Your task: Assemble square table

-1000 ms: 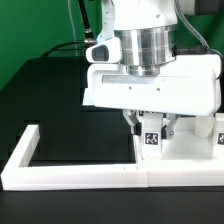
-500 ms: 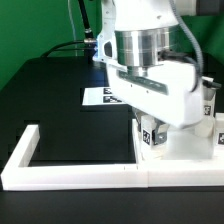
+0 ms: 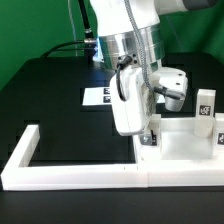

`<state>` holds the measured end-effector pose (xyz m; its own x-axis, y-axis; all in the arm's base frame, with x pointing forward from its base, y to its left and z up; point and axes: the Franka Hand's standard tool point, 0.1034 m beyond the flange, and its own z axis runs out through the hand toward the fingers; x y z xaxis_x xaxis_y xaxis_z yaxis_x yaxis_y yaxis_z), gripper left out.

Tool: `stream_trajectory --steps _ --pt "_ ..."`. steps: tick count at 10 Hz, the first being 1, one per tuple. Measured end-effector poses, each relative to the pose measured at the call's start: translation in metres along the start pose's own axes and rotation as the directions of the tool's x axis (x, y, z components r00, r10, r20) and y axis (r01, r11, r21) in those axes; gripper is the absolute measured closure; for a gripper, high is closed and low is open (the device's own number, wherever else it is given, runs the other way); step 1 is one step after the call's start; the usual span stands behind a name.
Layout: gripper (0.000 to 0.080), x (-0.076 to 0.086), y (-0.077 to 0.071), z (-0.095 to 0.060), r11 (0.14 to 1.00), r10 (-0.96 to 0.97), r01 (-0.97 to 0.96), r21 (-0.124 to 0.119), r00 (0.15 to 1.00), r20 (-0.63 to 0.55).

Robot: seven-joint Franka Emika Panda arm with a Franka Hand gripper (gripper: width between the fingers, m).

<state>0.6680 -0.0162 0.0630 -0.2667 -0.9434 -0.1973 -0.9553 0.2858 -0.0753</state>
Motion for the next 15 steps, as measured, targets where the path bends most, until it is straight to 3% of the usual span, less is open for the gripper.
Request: stream_trajectory --steps 1,2,3,4,7,8,9,10,11,12,13,14,15 --pt "0.0428 -0.002 0.000 0.000 0.998 -0.065 0.065 0.004 0.998 -0.003" --pt "0.0428 -0.010 0.000 0.001 0.962 -0.272 0.273 0.017 0.962 -0.013" --pt "0.0237 -0.016 0.004 0.000 0.931 -0.364 0.364 0.026 0.931 -0.013" --pt "0.0176 -0.018 0.011 0.000 0.921 -0.387 0.388 0.038 0.922 -0.027" --pt "0.0151 -0.014 0.010 0.001 0.837 -0.545 0.546 0.029 0.838 -0.035" --pt "0.0151 -0.013 0.009 0.000 0.752 -0.658 0.659 0.017 0.752 -0.046" --pt "0.0150 -0.012 0.004 -0.003 0.539 -0.841 0.842 -0.021 0.537 -0.072" --pt "0.0150 -0.013 0.002 -0.003 0.420 -0.906 0.907 -0.031 0.417 -0.072" --pt "0.0150 -0.012 0.003 -0.002 0.456 -0.888 0.889 -0.029 0.454 -0.071" --pt "0.0283 -0.012 0.003 -0.002 0.484 -0.874 0.875 -0.028 0.481 -0.072" --pt "0.0283 -0.012 0.004 -0.002 0.482 -0.875 0.876 -0.030 0.479 -0.072" --pt "0.0469 -0.010 0.005 -0.001 0.503 -0.863 0.864 -0.031 0.500 -0.071" --pt "0.0505 -0.008 0.005 -0.001 0.592 -0.805 0.806 -0.027 0.589 -0.075"
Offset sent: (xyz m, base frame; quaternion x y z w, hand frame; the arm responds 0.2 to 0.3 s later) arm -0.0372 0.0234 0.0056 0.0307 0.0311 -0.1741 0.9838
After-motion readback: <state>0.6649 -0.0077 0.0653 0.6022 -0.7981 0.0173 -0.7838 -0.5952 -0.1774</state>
